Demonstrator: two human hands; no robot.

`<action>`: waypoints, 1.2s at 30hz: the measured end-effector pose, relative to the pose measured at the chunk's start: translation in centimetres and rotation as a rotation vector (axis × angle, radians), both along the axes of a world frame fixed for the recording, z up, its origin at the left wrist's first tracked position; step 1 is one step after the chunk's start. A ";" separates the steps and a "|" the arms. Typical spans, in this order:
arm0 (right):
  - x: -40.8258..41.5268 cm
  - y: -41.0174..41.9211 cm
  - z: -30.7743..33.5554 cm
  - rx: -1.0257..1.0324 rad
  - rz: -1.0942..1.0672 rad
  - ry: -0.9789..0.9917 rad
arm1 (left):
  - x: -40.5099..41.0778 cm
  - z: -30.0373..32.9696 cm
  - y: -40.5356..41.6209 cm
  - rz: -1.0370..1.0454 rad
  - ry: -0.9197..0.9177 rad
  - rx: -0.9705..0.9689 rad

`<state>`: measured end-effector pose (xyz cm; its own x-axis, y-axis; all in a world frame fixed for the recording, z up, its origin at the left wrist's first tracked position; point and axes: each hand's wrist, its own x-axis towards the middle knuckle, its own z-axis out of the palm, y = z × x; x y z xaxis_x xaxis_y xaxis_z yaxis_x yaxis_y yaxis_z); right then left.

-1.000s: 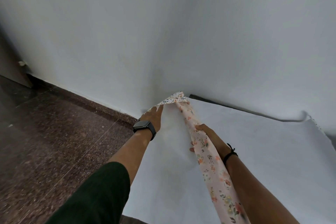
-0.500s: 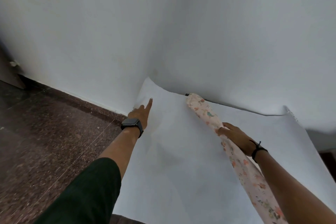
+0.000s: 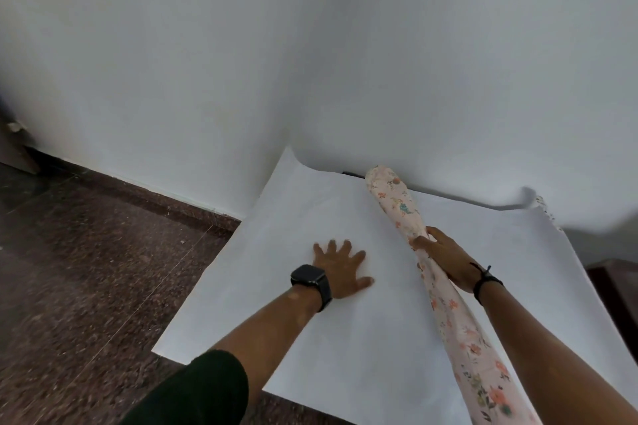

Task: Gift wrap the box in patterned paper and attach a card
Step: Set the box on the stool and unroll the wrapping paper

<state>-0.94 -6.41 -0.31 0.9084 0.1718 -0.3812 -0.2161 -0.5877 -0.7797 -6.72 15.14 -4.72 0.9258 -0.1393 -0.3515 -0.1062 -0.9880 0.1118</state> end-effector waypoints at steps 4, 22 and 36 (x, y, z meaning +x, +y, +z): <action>-1.2 -1.7 0.1 -0.185 0.019 -0.040 | 0.5 -0.7 -1.2 0.066 0.068 0.013; -1.0 -6.0 -0.1 -0.198 -0.158 -0.057 | 3.4 -1.6 -2.6 0.053 0.041 0.014; -5.5 -5.3 4.0 -0.079 -0.235 -0.114 | -1.6 6.8 -10.8 0.303 0.184 -0.968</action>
